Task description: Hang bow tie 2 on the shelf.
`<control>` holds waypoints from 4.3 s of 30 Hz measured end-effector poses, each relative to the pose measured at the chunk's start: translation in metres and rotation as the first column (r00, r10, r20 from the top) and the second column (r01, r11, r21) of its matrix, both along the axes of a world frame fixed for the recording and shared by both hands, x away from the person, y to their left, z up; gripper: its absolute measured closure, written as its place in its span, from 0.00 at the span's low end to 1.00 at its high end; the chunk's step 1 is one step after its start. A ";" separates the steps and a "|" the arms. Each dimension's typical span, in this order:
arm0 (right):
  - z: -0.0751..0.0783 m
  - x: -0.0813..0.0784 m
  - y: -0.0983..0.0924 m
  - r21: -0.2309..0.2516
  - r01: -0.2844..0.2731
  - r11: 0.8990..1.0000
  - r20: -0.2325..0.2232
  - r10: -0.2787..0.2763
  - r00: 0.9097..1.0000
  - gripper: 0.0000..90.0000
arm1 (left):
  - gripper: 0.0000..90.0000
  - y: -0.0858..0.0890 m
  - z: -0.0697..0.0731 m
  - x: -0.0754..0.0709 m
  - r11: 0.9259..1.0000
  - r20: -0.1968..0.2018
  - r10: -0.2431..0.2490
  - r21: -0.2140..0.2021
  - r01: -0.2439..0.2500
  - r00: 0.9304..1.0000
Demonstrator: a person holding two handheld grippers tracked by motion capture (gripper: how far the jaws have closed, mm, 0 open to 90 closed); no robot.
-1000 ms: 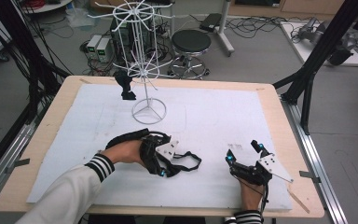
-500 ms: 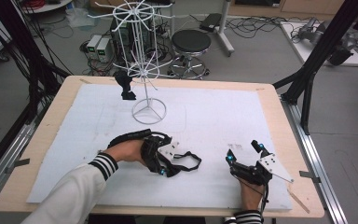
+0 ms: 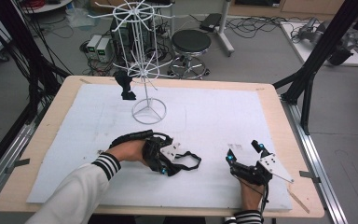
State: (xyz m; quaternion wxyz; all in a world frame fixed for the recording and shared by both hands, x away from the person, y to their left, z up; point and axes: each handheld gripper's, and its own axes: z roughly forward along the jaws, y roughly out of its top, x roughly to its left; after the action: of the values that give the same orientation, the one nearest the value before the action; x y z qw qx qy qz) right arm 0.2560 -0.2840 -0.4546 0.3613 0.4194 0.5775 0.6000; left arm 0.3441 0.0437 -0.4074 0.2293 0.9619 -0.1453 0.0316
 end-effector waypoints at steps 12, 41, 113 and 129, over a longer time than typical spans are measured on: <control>0.000 0.000 0.000 0.000 0.000 1.000 0.000 0.000 1.000 0.01 | 0.59 -0.001 -0.004 0.002 1.000 -0.001 0.005 -0.005 -0.005 1.000; 0.000 0.000 0.000 0.001 -0.001 1.000 -0.002 0.001 1.000 0.01 | 0.84 0.007 0.002 0.000 0.984 -0.125 0.120 -0.115 -0.135 0.985; 0.000 0.000 0.001 -0.009 0.000 1.000 -0.004 0.000 1.000 0.01 | 0.85 0.123 0.094 -0.002 0.638 -0.139 0.341 -0.693 -0.337 0.930; 0.000 0.000 0.001 -0.009 0.001 1.000 -0.004 -0.001 1.000 0.01 | 0.85 0.116 0.102 0.002 0.590 -0.135 0.357 -0.735 -0.335 0.924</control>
State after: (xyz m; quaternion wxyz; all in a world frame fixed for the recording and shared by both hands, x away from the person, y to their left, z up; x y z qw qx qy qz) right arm 0.2560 -0.2826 -0.4544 0.3624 0.4191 0.5808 0.5964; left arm 0.3463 0.1593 -0.3052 0.5899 0.7915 0.0671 0.1449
